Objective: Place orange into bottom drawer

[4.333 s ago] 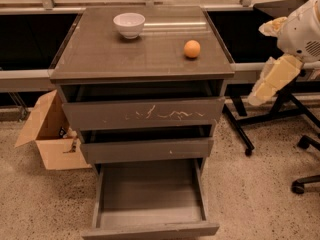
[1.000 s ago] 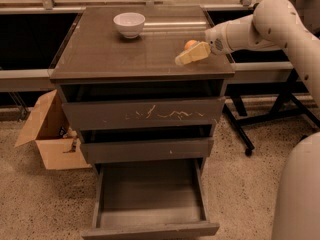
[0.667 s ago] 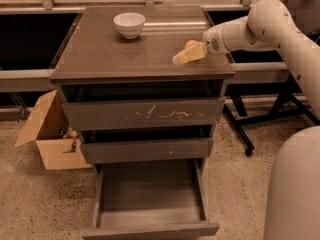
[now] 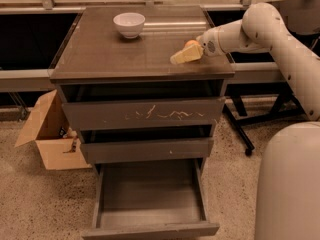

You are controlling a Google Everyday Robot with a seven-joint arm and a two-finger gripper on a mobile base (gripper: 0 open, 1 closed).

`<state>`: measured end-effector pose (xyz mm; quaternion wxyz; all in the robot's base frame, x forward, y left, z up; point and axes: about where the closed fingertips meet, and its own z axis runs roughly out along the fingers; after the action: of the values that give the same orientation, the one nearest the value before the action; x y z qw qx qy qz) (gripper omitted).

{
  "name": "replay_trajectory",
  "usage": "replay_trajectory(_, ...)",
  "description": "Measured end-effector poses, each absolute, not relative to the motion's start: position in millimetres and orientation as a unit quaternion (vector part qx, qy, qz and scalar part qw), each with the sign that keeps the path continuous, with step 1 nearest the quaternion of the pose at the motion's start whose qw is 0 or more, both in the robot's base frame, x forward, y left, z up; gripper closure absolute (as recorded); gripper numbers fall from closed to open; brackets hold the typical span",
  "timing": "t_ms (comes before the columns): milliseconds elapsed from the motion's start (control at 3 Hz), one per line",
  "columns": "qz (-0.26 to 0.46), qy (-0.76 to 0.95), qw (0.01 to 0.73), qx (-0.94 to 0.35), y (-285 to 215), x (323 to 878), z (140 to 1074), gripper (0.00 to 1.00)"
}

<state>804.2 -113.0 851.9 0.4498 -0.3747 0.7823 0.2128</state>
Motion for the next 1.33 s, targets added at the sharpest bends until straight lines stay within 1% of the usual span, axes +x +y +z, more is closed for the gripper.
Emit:
replay_trajectory(333,0.219,0.781,0.448,-0.375,-108,806,848,0.39)
replay_trajectory(667,0.241,0.756,0.466,-0.391,-95,797,865,0.71)
replay_trajectory(1000,0.265,0.711,0.495,-0.423,-77,778,899,0.99)
replay_trajectory(1333,0.303,0.647,0.519,-0.469,-43,750,932,1.00)
